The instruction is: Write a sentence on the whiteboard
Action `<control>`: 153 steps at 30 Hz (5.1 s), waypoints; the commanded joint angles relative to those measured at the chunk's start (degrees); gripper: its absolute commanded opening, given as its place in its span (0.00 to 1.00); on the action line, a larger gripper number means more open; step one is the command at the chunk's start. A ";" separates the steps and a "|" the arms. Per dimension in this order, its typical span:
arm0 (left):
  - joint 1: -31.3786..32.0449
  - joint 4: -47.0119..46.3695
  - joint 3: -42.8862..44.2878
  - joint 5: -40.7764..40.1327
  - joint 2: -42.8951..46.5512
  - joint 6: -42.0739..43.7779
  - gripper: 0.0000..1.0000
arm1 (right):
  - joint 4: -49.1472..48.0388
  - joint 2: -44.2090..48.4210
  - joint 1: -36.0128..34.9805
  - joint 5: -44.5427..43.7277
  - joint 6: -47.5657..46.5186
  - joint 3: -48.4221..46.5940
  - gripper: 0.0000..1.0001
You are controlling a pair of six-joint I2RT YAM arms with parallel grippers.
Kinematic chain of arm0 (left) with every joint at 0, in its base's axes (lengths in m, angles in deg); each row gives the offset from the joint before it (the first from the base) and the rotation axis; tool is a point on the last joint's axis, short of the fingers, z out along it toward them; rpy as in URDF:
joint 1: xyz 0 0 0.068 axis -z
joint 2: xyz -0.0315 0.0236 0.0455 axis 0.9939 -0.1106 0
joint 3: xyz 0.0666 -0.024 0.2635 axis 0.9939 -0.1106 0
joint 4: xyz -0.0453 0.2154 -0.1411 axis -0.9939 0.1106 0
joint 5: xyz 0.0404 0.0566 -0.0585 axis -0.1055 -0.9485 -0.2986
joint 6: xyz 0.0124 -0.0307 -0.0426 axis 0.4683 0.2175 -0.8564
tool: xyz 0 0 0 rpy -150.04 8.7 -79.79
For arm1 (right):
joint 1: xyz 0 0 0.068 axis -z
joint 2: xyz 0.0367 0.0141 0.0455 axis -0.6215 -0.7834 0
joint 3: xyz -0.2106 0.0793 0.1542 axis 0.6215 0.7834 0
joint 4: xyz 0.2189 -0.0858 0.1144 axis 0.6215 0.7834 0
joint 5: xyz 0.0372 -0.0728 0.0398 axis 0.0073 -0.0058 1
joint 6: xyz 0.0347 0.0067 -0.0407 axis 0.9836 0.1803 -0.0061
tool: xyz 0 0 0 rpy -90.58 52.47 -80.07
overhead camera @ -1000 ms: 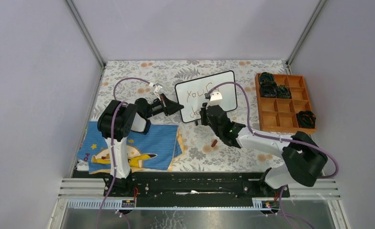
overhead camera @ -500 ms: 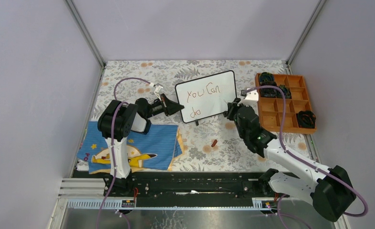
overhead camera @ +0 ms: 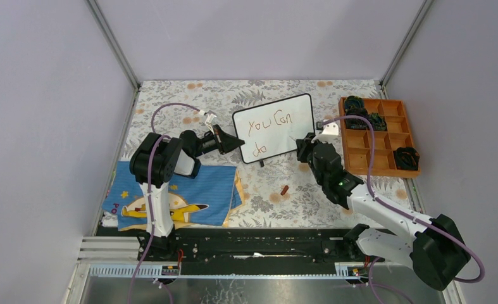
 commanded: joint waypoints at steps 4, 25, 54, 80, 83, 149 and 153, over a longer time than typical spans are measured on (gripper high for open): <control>1.11 2.54 -0.70 0.50 0.32 2.57 0.00 | -6.90 -0.56 0.10 5.31 -0.47 -0.63 0.00; 1.48 3.63 -0.65 0.36 0.18 3.53 0.00 | -9.79 -5.38 0.10 12.33 -4.82 -1.09 0.00; 1.65 13.39 -0.51 0.70 3.49 9.01 0.00 | -12.01 -9.69 -1.75 8.97 -4.52 -0.16 0.00; 1.65 15.04 -0.48 0.20 2.88 10.13 0.00 | -15.86 -16.63 -3.33 3.31 -4.60 -4.85 0.00; 1.65 15.30 -0.52 0.15 3.08 10.30 0.00 | -15.86 -17.13 -3.33 3.22 -4.52 -5.19 0.00; 2.26 17.09 -0.25 -0.08 3.34 11.69 0.00 | -9.67 -13.11 -3.33 0.75 -1.53 -0.45 0.00; 2.26 17.09 -0.29 -0.10 3.34 11.67 0.00 | -11.93 -11.38 -3.33 4.10 -2.25 0.66 0.00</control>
